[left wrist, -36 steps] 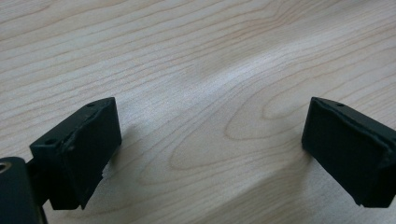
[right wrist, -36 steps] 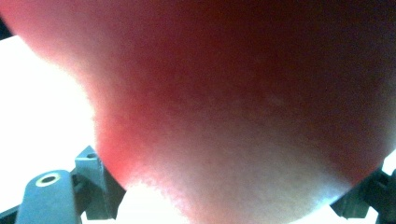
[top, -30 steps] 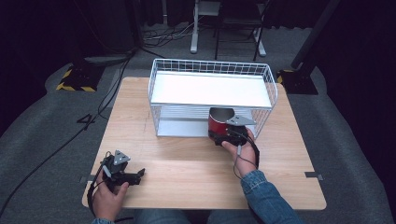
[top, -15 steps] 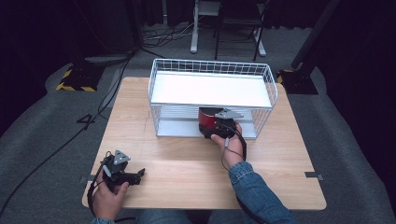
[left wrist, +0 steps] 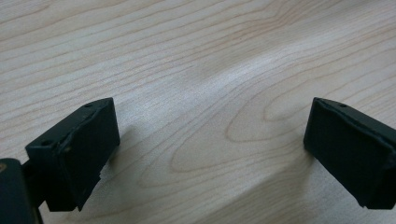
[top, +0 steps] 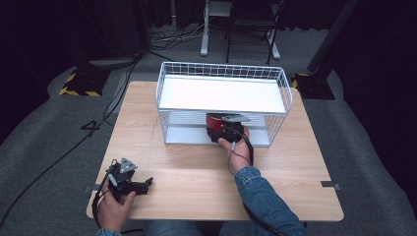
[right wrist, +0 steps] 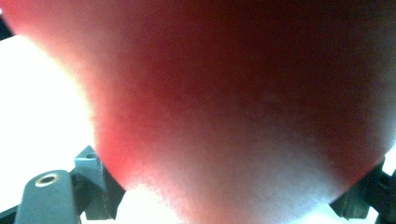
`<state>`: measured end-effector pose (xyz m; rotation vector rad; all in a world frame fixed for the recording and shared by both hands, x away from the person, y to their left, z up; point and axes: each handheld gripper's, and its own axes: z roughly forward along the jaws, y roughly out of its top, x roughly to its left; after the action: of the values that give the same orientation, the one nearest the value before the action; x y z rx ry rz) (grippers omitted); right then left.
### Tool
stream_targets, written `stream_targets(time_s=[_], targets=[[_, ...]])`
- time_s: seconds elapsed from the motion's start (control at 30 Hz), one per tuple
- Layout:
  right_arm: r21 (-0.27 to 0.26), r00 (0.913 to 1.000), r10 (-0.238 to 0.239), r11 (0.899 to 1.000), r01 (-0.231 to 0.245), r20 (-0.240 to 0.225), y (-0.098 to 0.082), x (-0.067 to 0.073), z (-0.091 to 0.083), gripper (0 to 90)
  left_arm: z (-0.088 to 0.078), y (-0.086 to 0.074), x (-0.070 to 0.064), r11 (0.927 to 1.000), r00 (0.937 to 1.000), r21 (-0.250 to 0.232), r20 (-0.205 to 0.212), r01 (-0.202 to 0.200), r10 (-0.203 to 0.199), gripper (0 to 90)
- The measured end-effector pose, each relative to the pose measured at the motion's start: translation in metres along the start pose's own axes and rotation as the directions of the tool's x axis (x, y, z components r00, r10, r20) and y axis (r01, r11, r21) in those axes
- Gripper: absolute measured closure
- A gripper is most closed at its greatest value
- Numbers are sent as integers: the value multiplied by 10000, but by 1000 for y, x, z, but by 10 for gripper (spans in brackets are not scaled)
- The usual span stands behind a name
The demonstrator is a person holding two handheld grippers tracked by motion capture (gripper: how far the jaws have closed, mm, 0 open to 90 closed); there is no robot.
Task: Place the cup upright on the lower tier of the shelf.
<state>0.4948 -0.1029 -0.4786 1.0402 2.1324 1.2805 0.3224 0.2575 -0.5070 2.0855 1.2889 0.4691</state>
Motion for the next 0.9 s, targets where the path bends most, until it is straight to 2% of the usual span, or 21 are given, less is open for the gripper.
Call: stream_targets(time_s=[0.07, 0.2, 0.33, 0.57, 0.73, 0.9], targets=[[7, 9999, 115, 9999, -115, -49, -2, -1, 1, 165, 0, 0, 0, 10000, 10000, 2, -2, -1, 1, 38], [23, 9999, -120, 9999, 120, -51, -2, -4, 1, 161, 0, 0, 0, 10000, 10000, 3, 4, 9, -9, 36], [49, 9999, -146, 9999, 146, -85, -3, -4, 1, 157, 0, 0, 0, 10000, 10000, 4, 2, 10, -10, 36], [274, 10000, 54, 9996, -54, 9, -4, -4, 1, 151, 0, 0, 0, 10000, 10000, 17, 7, -24, 24, 36], [239, 9999, 86, 9997, -88, 79, -8, -4, 0, 156, 0, 0, 0, 10000, 10000, 13, 8, -13, 13, 35], [363, 9997, 254, 9990, -251, -61, -11, -7, -6, 155, 0, 0, 0, 10000, 10000, 17, 5, -34, 34, 36]])
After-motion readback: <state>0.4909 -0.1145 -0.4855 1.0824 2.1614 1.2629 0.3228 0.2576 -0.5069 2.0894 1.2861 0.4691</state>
